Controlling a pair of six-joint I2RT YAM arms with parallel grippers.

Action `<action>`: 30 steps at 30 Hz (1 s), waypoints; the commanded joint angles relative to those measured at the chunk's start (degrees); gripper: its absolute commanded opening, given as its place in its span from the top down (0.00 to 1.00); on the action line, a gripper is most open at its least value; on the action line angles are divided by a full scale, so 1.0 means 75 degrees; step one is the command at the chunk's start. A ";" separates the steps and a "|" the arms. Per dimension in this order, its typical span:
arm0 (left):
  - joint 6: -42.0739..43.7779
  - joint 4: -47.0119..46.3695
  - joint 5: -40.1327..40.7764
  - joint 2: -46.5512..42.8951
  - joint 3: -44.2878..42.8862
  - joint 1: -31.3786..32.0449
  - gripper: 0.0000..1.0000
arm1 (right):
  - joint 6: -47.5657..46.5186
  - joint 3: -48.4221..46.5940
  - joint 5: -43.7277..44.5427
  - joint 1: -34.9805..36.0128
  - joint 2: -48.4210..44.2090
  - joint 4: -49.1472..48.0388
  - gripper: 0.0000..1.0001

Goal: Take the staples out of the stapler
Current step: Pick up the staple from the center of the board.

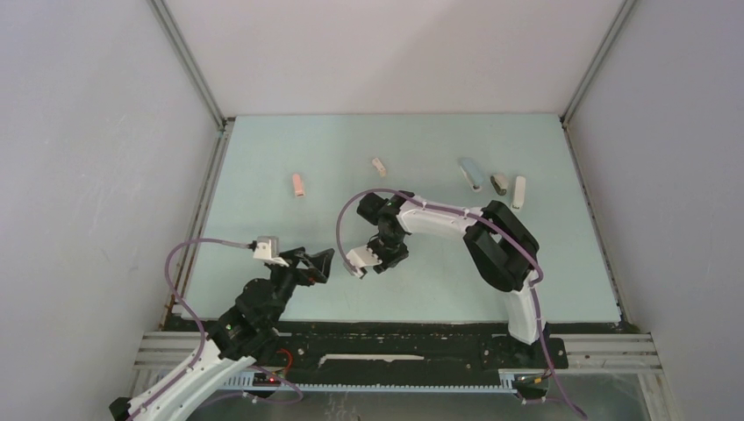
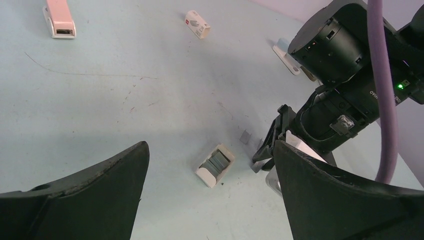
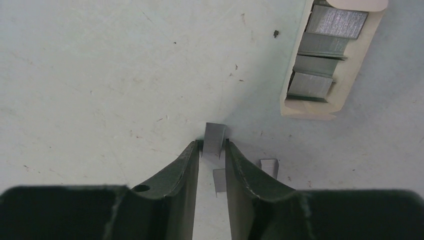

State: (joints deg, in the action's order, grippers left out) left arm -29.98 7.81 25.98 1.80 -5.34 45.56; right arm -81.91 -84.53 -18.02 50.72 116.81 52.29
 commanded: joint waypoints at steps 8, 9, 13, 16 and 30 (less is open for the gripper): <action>-0.0038 -0.0369 -0.0450 -0.0139 0.0302 -0.0040 0.00 | 0.1266 0.0262 0.0238 0.0048 0.0143 -0.0615 0.81; -0.0035 -0.0461 -0.0566 -0.0171 0.0346 -0.0048 0.00 | 0.1447 0.0331 0.0254 0.0040 0.0111 -0.0762 0.83; -0.0045 -0.0839 -0.1015 -0.0229 0.0526 -0.0043 0.00 | 0.1970 0.0608 0.0024 -0.0071 -0.0148 -0.0993 0.88; -0.0040 -0.1005 -0.1232 -0.0526 0.0631 -0.0043 0.00 | 0.2551 0.0726 -0.0333 -0.0209 -0.0397 -0.1084 0.89; -0.0481 -0.3047 -0.2160 -0.0328 0.1399 -0.0046 0.00 | 0.3786 0.1295 -0.2797 -0.1056 -0.1566 -0.0717 0.91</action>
State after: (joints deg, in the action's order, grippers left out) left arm -31.14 -5.10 12.78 0.58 -0.69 45.56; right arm -57.60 -75.29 -30.76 45.36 109.75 45.65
